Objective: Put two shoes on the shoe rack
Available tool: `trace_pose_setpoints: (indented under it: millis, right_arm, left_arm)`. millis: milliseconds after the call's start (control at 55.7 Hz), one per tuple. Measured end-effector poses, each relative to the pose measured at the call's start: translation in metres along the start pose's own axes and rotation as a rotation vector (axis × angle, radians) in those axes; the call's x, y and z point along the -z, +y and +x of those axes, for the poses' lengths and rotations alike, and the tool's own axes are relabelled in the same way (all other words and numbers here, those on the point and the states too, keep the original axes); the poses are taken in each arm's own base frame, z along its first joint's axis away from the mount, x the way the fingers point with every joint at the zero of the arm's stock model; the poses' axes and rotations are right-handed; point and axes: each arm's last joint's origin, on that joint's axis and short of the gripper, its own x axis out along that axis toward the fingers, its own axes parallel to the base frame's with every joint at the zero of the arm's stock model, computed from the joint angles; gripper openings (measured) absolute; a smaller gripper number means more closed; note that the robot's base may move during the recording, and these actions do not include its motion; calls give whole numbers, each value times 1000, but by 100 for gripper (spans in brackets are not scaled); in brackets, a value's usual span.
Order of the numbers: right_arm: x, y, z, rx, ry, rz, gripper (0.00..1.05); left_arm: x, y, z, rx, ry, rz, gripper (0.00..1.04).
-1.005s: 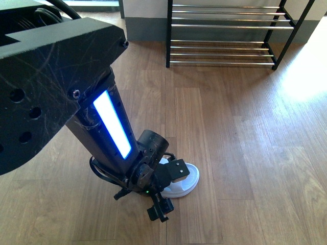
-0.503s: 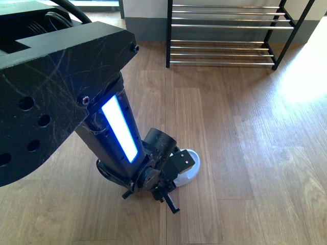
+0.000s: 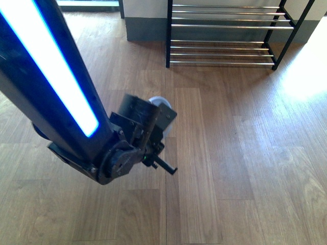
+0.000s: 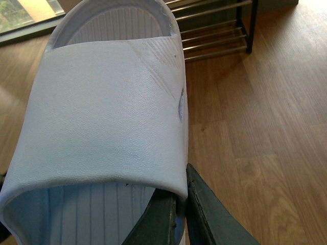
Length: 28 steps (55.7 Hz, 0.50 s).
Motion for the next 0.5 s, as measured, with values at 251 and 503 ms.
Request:
trace_pose_setpoints:
  millis: [251, 503]
  right_arm:
    - [0, 0, 0, 0, 0, 0, 1]
    - [0, 0, 0, 0, 0, 0, 1]
  left_arm:
    - [-29, 29, -94, -199, -121, -106, 2]
    - [-2, 57, -199, -394, -149, -276, 2]
